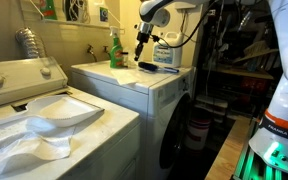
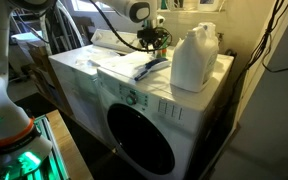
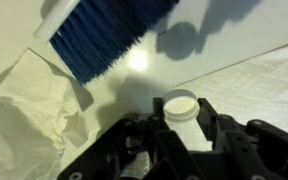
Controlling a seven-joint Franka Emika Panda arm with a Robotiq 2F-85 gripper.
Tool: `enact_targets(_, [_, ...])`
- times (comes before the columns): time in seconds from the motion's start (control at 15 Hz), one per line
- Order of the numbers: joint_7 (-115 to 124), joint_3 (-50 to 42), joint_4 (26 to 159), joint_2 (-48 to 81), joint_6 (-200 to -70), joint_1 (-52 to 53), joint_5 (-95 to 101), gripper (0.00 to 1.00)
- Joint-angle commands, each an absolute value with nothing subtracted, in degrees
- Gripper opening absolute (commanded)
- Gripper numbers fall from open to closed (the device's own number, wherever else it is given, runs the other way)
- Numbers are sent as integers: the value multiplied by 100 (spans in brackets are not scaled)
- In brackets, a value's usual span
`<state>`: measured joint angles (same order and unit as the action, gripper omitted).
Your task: Move the bottle cap to the front of the machine then place it on the paper towel
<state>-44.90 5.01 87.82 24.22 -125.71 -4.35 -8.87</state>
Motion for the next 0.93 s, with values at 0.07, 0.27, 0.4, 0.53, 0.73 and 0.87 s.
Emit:
enact_targets(0.07, [-3827, 341, 10417, 990, -12564, -449, -631, 17])
enact_targets(0.27, [-3677, 258, 11233, 237, -12730, -512, -897, 17])
enact_targets(0.4, [-3625, 134, 11786, -274, -12865, -521, -1109, 17])
enact_targets(0.53, [-3464, -15, 12346, -765, -13046, -484, -1252, 17])
enact_targets(0.73, [-3449, -168, 12096, -587, -12956, -344, -1202, 38])
enact_targets(0.87, [-3421, -261, 12552, -953, -13100, -311, -1261, 38])
